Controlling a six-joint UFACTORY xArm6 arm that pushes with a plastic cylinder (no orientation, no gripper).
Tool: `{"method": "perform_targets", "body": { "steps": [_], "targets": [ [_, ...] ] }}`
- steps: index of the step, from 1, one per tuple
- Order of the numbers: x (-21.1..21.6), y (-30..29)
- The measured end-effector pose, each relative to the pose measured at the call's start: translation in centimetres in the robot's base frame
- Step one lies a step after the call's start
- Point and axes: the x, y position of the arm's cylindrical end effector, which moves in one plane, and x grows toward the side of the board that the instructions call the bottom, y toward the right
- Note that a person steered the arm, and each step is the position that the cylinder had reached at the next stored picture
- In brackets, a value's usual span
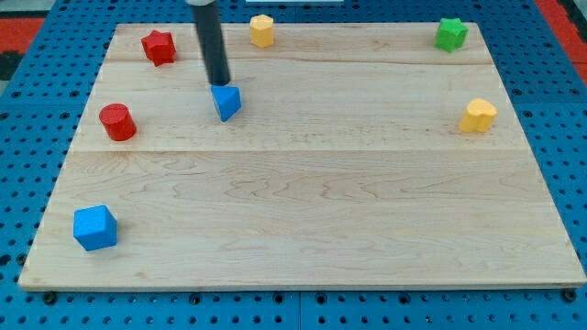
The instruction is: Place the blue triangle above the red circle
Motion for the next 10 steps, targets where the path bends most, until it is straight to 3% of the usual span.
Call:
{"method": "perform_targets", "body": {
  "steps": [1,2,4,6,10],
  "targets": [
    [1.7,6.3],
    [7.7,8.1],
    [6.9,0.6],
    [4.1,0.4],
    [0.1,-5.5]
  ]
}}
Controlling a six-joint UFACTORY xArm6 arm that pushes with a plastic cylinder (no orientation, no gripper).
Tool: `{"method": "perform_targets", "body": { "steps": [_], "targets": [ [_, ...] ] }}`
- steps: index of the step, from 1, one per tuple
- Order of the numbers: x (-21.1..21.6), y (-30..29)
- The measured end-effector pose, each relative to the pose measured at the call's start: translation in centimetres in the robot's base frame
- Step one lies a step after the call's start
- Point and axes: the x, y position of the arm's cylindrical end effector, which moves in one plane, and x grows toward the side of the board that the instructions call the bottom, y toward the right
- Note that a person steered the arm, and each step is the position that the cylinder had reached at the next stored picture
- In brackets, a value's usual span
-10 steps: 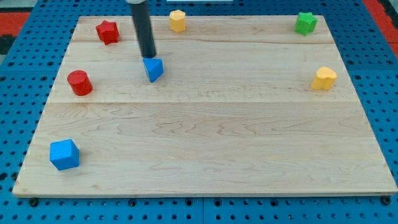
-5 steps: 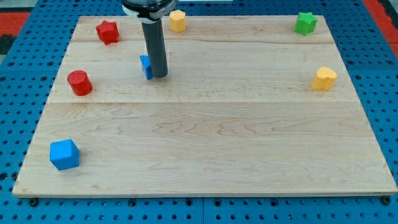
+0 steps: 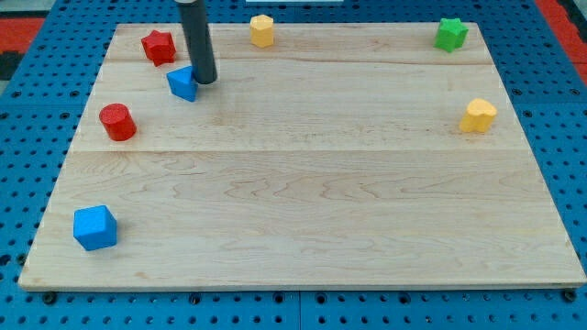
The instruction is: Place the blue triangle above the red circle
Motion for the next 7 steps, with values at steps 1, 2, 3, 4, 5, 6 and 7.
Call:
{"method": "perform_targets", "body": {
  "steps": [1,2,3,4,5,6,7],
  "targets": [
    [1.1,-2.4],
    [2.5,2.2],
    [4.5,1.2],
    [5.1,-1.5],
    [5.1,-2.7],
    [4.1,1.7],
    [3.4,-0.9]
  ]
}}
